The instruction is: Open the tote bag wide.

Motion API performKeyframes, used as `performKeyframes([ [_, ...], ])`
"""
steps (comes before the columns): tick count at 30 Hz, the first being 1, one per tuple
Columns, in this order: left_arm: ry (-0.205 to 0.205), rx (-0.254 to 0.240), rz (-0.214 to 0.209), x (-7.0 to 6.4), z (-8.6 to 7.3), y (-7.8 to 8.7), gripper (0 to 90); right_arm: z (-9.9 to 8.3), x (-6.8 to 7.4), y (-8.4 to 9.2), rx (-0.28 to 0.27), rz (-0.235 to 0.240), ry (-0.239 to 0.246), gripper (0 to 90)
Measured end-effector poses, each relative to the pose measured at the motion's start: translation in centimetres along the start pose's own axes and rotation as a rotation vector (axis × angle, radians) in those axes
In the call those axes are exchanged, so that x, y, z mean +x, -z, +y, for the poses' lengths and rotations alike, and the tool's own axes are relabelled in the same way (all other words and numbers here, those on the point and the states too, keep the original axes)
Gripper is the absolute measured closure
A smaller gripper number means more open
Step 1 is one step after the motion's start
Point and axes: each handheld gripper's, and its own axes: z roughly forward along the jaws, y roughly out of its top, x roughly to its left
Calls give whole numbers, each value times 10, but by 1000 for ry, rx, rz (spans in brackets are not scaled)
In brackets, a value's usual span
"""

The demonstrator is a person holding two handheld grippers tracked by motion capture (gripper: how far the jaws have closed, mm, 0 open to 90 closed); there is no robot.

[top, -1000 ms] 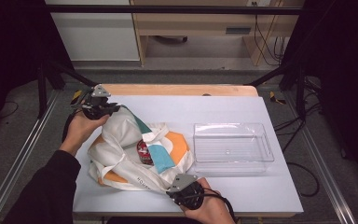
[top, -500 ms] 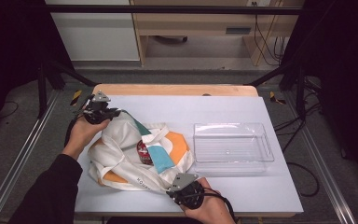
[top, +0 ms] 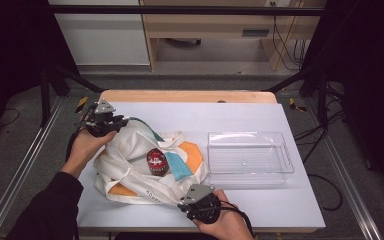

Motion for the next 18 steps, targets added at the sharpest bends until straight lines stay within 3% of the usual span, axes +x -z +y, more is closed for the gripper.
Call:
performKeyframes([
  [4, -2, -25, 15, -2, 3, 12, 549, 7, 4, 7, -5, -4, 3, 586],
  [5, -9, -44, 18, -3, 4, 22, 528, 12, 7, 13, -6, -14, 16, 509],
  [8, -9, -53, 30, -4, 5, 32, 467, 17, 10, 19, -15, -22, 32, 458],
  [11, 7, -64, 41, -8, 3, 54, 371, 32, 12, 31, -28, -77, 67, 360],
  [12, 7, -64, 41, -8, 3, 54, 365, 35, 11, 33, -31, -86, 72, 349],
  [15, 12, -98, 34, -16, -5, 78, 332, 47, 7, 39, -44, -107, 62, 324],
  [18, 11, -94, 35, -24, -12, 92, 315, 58, 2, 42, -37, -117, 69, 338],
])
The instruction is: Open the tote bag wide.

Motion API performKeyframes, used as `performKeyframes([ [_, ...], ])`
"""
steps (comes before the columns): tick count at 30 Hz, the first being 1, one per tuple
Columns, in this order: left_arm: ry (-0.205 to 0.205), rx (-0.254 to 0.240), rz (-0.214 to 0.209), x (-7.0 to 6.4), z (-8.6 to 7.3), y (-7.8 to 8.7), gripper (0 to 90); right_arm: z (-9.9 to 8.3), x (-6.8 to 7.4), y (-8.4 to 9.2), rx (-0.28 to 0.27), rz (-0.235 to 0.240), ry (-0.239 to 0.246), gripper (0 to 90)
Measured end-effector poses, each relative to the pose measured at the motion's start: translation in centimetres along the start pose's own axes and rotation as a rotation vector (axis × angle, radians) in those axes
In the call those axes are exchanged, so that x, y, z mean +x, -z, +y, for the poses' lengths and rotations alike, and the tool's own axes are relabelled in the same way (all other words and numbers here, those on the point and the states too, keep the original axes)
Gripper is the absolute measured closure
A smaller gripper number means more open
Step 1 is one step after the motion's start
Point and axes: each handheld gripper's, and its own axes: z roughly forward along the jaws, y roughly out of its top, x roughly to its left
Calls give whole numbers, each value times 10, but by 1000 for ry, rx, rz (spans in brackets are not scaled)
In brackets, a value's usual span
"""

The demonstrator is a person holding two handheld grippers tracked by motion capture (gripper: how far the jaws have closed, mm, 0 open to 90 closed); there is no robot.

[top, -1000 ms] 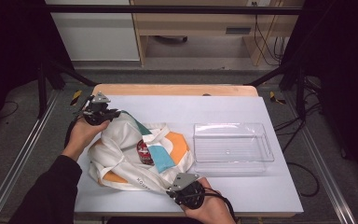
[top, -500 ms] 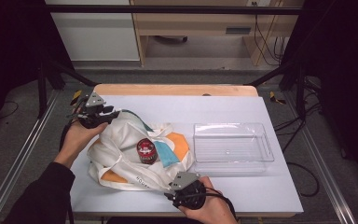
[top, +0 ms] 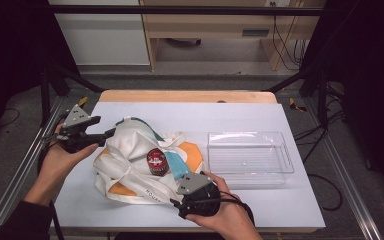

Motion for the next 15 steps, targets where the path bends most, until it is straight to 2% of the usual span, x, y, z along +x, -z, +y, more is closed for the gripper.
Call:
performKeyframes([
  [2, -8, 3, 2, -3, -2, 4, 315, 7, -5, 0, 14, 5, 5, 371],
  [3, -14, -1, -1, -10, -6, 13, 315, 10, -7, 0, 14, 1, 1, 377],
  [4, -14, -1, -1, -10, -6, 13, 315, 13, -10, 0, 13, 0, 2, 397],
  [5, -17, -8, 1, -15, -8, 18, 315, 13, -10, 0, 13, 0, 2, 397],
  [8, -28, -9, -1, -27, -15, 30, 322, 23, -19, -1, -3, -7, 5, 473],
  [9, -28, -9, -1, -27, -15, 30, 323, 23, -19, -1, -3, -7, 5, 473],
  [10, -27, -11, -6, -31, -18, 32, 324, 28, -26, -2, -3, -18, 6, 534],
  [11, -23, -12, -15, -35, -20, 33, 324, 28, -26, -2, -3, -18, 6, 534],
  [12, -35, -1, -24, -40, -23, 33, 326, 32, -31, -3, -4, -29, 9, 562],
  [13, -47, 9, -32, -48, -29, 32, 333, 34, -34, -3, -3, -29, 11, 628],
  [15, -52, 19, -37, -52, -32, 31, 339, 40, -39, -5, 2, -36, 14, 655],
])
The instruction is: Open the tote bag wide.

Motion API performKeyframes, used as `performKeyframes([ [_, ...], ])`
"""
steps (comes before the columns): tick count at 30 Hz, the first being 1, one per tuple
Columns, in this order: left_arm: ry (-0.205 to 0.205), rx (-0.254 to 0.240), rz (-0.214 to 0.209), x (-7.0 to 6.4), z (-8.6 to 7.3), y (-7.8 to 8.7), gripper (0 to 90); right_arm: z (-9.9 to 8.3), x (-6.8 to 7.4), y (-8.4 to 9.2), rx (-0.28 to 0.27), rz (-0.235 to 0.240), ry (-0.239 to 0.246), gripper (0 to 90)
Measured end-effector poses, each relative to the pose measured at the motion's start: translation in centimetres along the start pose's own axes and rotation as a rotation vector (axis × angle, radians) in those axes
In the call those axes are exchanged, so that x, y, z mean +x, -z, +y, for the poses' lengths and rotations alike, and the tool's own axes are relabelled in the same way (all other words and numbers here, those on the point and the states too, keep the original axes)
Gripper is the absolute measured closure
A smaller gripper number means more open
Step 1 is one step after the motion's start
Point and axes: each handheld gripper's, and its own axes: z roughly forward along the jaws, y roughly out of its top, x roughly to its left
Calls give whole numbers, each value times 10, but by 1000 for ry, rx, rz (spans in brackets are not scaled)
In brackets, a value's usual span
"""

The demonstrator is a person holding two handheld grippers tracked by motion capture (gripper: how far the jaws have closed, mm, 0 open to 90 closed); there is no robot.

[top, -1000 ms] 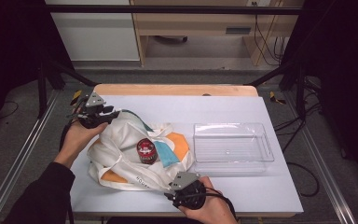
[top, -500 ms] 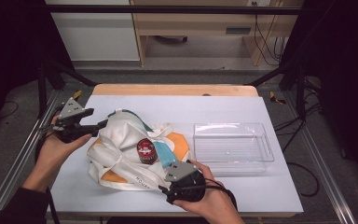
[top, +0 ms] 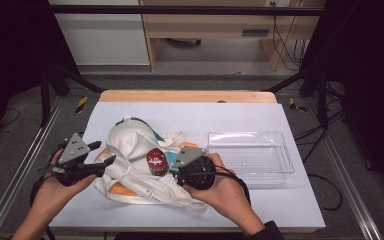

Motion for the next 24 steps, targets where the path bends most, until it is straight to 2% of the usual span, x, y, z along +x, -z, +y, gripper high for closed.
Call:
performKeyframes([
  [3, -3, 21, -27, -14, -9, -5, 352, 9, -8, -3, 4, -14, -3, 664],
  [6, -23, 33, -24, -19, -11, -8, 358, 15, -12, -5, 6, -22, -7, 657],
  [7, -6, 35, -32, -22, -12, -9, 366, 19, -15, -8, 8, -25, -11, 656],
  [10, 10, 27, -22, -26, -12, -13, 381, 26, -19, -15, 8, -22, -18, 640],
  [11, 20, 18, -2, -28, -11, -16, 372, 31, -21, -23, 14, -29, -20, 594],
  [12, 16, 18, 6, -29, -10, -17, 363, 34, -22, -27, 17, -27, -21, 595],
  [13, 16, 18, 6, -29, -10, -17, 357, 34, -22, -27, 17, -27, -21, 595],
  [14, 9, 20, 6, -31, -8, -18, 356, 37, -23, -37, 27, -22, -19, 581],
  [15, 12, 19, 4, -32, -8, -19, 356, 37, -23, -37, 27, -22, -19, 581],
  [16, 14, 25, 1, -34, -6, -21, 349, 40, -25, -47, 44, -25, -19, 562],
  [17, 14, 25, 1, -34, -6, -21, 348, 40, -25, -47, 44, -25, -19, 562],
  [18, 19, 22, -1, -35, -7, -22, 347, 43, -27, -57, 56, -23, -25, 533],
  [19, 19, 22, -1, -35, -7, -22, 347, 43, -27, -57, 56, -23, -25, 533],
  [20, 24, 27, -6, -37, -8, -23, 344, 46, -28, -66, 71, -26, -29, 489],
  [21, 24, 27, -6, -37, -8, -23, 344, 46, -28, -66, 71, -26, -29, 489],
  [22, 26, 32, -9, -40, -11, -25, 342, 48, -29, -75, 91, -25, -35, 471],
  [23, 26, 32, -9, -40, -11, -25, 344, 48, -29, -75, 91, -25, -35, 471],
  [24, 22, 41, -12, -41, -13, -28, 349, 49, -30, -82, 105, -31, -30, 526],
])
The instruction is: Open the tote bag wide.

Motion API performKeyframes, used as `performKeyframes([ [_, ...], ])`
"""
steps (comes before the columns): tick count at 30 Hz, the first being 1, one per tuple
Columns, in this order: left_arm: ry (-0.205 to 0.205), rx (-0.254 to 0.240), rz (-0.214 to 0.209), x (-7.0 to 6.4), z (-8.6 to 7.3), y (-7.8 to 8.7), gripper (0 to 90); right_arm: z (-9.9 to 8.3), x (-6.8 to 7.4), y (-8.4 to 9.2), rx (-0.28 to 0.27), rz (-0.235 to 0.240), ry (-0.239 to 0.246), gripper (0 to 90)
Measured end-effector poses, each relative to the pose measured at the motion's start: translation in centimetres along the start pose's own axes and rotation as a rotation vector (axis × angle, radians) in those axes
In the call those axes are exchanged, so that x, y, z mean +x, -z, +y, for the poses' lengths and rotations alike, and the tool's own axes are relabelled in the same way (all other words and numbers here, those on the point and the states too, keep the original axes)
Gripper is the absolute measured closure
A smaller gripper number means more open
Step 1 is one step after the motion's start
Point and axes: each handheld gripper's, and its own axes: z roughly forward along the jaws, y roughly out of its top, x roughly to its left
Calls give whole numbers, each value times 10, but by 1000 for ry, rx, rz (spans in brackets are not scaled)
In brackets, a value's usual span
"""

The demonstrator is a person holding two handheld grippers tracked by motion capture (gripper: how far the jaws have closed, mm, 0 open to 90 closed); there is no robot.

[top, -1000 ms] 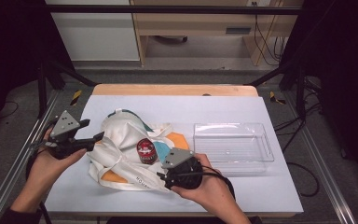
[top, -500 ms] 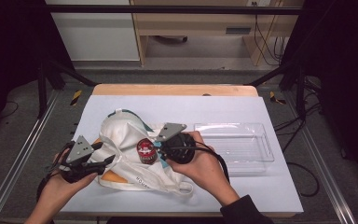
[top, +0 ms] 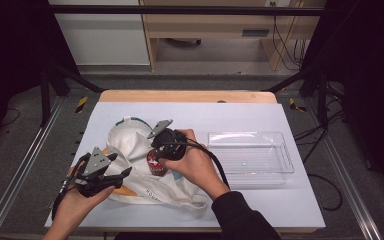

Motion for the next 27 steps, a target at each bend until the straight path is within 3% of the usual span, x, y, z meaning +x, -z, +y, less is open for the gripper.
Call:
performKeyframes([
  [7, 12, 7, -11, -4, -5, -5, 365, 0, -3, -14, 71, -17, -5, 525],
  [10, 13, 17, -19, -6, -7, -9, 376, 0, -4, -18, 93, 2, -14, 579],
  [11, 11, 23, -24, -7, -8, -11, 383, -1, -3, -21, 120, -12, 1, 663],
  [13, 15, 21, -22, -8, -9, -12, 384, -2, -3, -20, 132, -18, -2, 743],
  [20, 28, 31, -33, -9, -12, -18, 420, -5, -1, -8, 101, 6, 8, 802],
  [24, 65, 9, -37, -10, -10, -19, 417, -6, 4, -2, 88, 21, 25, 805],
  [27, 67, 0, -34, -11, -9, -18, 415, -6, 6, 1, 87, 25, 32, 805],
])
